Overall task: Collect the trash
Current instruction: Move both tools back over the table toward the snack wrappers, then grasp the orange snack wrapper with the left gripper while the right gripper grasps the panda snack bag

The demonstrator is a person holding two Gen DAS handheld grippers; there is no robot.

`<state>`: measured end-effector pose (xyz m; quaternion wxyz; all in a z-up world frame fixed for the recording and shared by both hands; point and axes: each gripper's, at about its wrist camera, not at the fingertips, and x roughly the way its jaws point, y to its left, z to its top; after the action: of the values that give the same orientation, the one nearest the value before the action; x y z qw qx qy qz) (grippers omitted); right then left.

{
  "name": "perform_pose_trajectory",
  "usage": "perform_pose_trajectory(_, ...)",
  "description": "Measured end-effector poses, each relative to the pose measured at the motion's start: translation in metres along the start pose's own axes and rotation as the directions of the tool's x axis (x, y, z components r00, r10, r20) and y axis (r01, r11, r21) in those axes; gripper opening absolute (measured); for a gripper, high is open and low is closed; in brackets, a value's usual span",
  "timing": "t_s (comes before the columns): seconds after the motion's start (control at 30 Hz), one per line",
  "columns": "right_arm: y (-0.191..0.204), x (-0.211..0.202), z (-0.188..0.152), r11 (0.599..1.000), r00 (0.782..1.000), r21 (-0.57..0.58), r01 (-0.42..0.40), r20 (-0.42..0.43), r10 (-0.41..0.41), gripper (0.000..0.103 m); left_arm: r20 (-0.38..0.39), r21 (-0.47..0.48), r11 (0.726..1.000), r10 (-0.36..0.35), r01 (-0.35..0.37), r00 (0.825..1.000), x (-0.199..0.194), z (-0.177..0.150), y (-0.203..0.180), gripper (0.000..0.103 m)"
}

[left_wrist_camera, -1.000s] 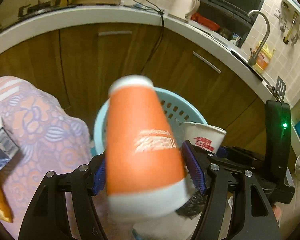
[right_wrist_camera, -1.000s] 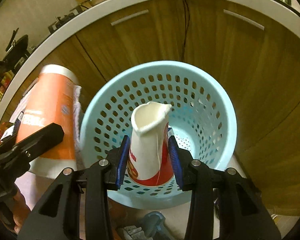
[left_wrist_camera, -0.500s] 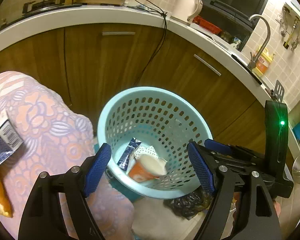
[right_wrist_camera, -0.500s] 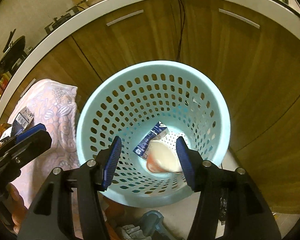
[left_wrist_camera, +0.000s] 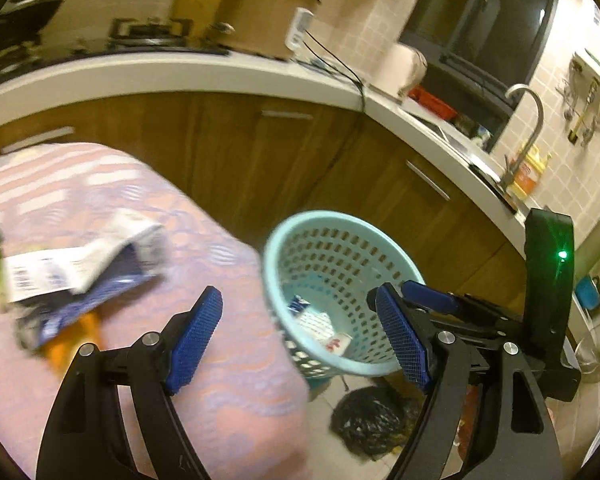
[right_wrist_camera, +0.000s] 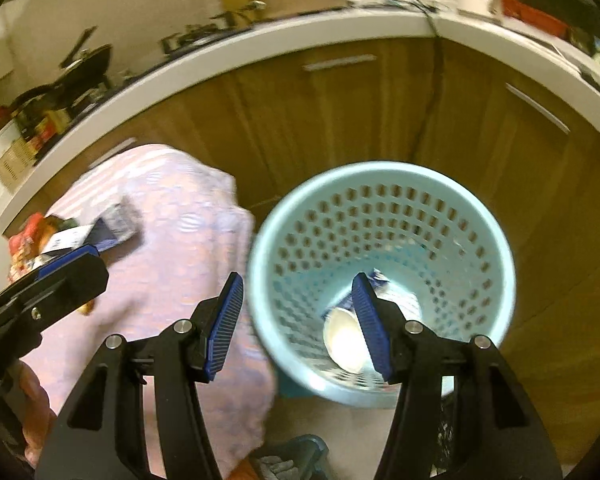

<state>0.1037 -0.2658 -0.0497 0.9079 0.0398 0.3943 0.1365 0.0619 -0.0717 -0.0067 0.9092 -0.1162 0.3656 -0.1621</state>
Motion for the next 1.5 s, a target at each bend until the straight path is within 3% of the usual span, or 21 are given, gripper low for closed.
perform_pose_trajectory(0.3, 0.1, -0.019, -0.002, 0.975, 0.991, -0.19, -0.113, 0.049, 0.125, 0.053, 0.127, -0.119, 0.986, 0.128, -0.113, 0.984, -0.086, -0.008, 0.069, 0.077)
perform_pose_trajectory(0.4, 0.137, -0.022, -0.003, 0.957, 0.986, -0.254, -0.139, 0.051, 0.157, 0.053, 0.17, -0.163, 0.977, 0.166, -0.138, 0.971, -0.117, -0.01, 0.093, 0.077)
perform_pose_trajectory(0.53, 0.187, -0.026, -0.006, 0.929, 0.978, -0.329, -0.17, 0.059, 0.2, 0.053, 0.227, -0.214, 0.955, 0.254, -0.207, 0.94, -0.166, -0.016, 0.129, 0.077)
perform_pose_trajectory(0.73, 0.257, -0.021, -0.013, 0.882, 0.973, -0.435, -0.182, 0.053, 0.226, 0.053, 0.233, -0.302, 0.9, 0.389, -0.314, 0.891, -0.219, -0.031, 0.193, 0.077)
perform_pose_trajectory(0.9, 0.298, -0.003, -0.014, 0.862, 0.969, -0.46, -0.212, 0.014, 0.246, 0.053, 0.16, -0.337, 0.862, 0.449, -0.379, 0.879, -0.233, -0.038, 0.245, 0.077)
perform_pose_trajectory(1.07, 0.326, 0.016, -0.011, 0.858, 0.964, -0.453, -0.242, -0.012, 0.266, 0.053, 0.076, -0.332, 0.853, 0.449, -0.402, 0.89, -0.221, -0.047, 0.29, 0.077)
perform_pose_trajectory(1.37, 0.345, 0.04, 0.011, 0.873, 0.966, -0.431, -0.23, 0.008, 0.259, 0.053, 0.016, -0.366, 0.87, 0.36, -0.329, 0.933, -0.184, -0.044, 0.338, 0.077)
perform_pose_trajectory(1.47, 0.346, 0.051, 0.02, 0.885, 0.967, -0.407, -0.227, 0.011, 0.253, 0.053, 0.011, -0.382, 0.879, 0.313, -0.285, 0.95, -0.172, -0.043, 0.344, 0.067)
perform_pose_trajectory(1.5, 0.347, 0.055, 0.022, 0.886, 0.967, -0.403, -0.229, 0.008, 0.253, 0.053, 0.004, -0.381, 0.884, 0.295, -0.271, 0.955, -0.168, -0.043, 0.345, 0.053)
